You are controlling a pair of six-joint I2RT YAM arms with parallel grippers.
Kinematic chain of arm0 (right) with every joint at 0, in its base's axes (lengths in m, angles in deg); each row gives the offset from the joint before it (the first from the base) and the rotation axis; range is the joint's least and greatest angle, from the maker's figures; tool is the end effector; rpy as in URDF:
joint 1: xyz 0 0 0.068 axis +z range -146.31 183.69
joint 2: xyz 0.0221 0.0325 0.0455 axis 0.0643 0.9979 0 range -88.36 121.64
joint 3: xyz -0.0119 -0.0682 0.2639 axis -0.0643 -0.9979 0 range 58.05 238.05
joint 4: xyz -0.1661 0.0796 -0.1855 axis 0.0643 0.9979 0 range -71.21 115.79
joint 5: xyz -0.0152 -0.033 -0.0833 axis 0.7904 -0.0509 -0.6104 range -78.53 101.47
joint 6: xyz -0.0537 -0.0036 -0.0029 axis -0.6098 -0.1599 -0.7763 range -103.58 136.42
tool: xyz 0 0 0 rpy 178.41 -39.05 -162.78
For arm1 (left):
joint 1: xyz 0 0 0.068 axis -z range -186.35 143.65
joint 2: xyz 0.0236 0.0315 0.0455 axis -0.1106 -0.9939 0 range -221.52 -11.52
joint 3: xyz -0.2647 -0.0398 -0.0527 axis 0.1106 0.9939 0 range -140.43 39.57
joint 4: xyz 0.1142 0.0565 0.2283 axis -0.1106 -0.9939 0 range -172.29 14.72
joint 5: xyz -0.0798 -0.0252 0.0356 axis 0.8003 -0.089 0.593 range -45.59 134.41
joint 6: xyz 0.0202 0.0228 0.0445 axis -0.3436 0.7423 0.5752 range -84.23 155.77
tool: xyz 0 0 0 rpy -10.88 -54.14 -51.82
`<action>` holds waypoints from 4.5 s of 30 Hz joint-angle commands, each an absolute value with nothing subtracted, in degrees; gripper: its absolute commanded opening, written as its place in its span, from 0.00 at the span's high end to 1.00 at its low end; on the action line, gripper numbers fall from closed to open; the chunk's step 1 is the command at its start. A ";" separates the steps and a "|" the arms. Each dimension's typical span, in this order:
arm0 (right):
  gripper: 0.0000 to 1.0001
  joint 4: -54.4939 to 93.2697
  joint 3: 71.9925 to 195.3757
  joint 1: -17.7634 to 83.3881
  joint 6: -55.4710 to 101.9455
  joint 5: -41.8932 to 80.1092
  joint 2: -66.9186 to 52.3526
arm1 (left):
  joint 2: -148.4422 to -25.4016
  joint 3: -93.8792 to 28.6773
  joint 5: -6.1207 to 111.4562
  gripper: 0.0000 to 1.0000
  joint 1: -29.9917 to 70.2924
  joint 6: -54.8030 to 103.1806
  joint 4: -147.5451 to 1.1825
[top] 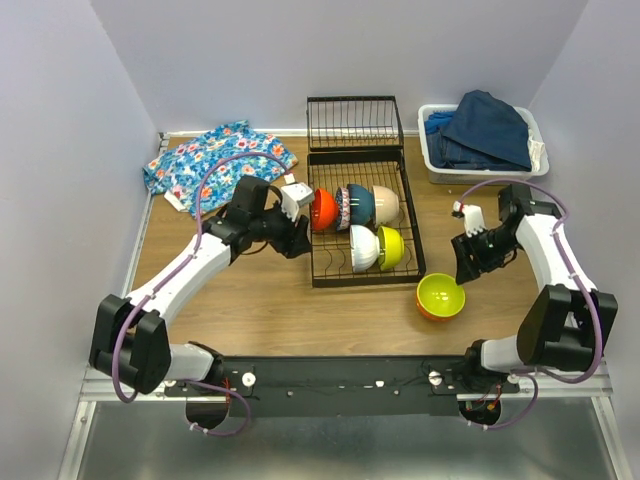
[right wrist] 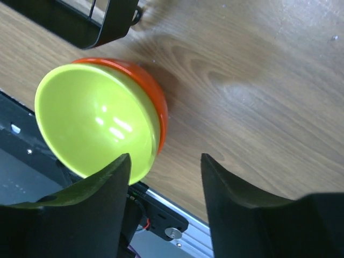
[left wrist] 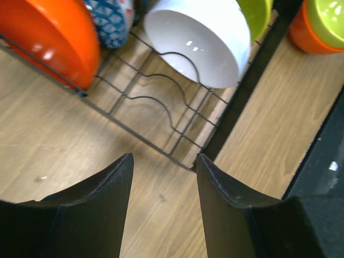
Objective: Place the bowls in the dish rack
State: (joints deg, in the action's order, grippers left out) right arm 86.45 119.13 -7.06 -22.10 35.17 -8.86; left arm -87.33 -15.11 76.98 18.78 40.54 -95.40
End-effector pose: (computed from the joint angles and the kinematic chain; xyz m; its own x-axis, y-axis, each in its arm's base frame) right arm 0.2292 -0.0290 0.2464 -0.8563 -0.4179 -0.3033 -0.4980 0.8237 0.2712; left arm 0.2486 -0.1378 0.2684 -0.5347 0.3283 -0.7787 0.7715 0.5657 -0.2912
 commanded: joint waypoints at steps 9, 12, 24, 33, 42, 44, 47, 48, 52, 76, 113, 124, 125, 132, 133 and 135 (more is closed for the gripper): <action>0.48 80.84 118.08 -1.33 -19.35 28.87 -5.14 | -84.73 -22.22 70.16 0.41 11.14 48.42 -103.49; 0.56 81.02 117.73 -0.89 -19.17 28.96 -4.96 | -83.59 -22.57 70.07 0.41 10.53 48.42 -104.29; 0.83 83.74 117.64 0.61 -19.70 31.59 -4.08 | -83.50 -26.52 67.08 0.41 8.24 53.52 -110.00; 0.99 87.69 122.46 1.58 -20.31 33.96 -9.34 | -81.31 -24.59 67.17 0.41 6.92 53.43 -109.91; 0.99 94.90 134.95 3.15 -19.35 41.61 -12.16 | -77.62 -24.06 68.49 0.41 3.94 53.96 -111.14; 0.99 94.03 135.92 6.14 -17.33 42.58 -12.07 | -76.56 -24.41 68.75 0.41 3.06 55.01 -112.28; 0.99 92.89 136.89 12.11 -17.32 39.78 -9.80 | -73.66 -24.07 69.19 0.41 2.88 59.84 -116.32; 0.99 92.62 137.50 14.12 -17.76 38.55 -8.22 | -71.83 -23.54 69.19 0.41 2.88 62.72 -118.51; 0.99 90.95 139.60 26.85 -19.87 33.45 -4.53 | -65.32 -19.50 68.93 0.38 2.97 67.04 -121.16; 0.79 78.47 144.00 57.56 -21.63 20.78 20.80 | -44.38 -6.30 76.56 0.28 4.73 91.23 -136.63; 0.35 77.94 122.04 -4.66 2.45 24.12 -30.97 | -93.60 -16.25 51.44 0.40 66.95 60.91 -102.98; 0.35 78.21 120.36 -6.69 2.01 23.68 -33.17 | -100.11 -14.13 53.46 0.64 68.01 59.41 -98.58; 0.35 78.12 120.45 -6.77 2.10 23.77 -33.17 | -100.02 -14.31 53.72 0.70 68.01 59.24 -98.66; 0.35 78.03 120.89 -6.77 1.75 25.00 -31.59 | -91.25 -20.09 64.24 1.00 67.05 61.95 -114.69; 0.35 78.12 121.15 -6.77 1.57 25.26 -30.72 | -87.58 -21.41 66.62 1.00 66.52 62.92 -117.44; 0.35 77.94 121.68 -6.77 1.31 25.79 -29.75 | -84.48 -25.79 73.56 1.00 63.02 66.08 -125.85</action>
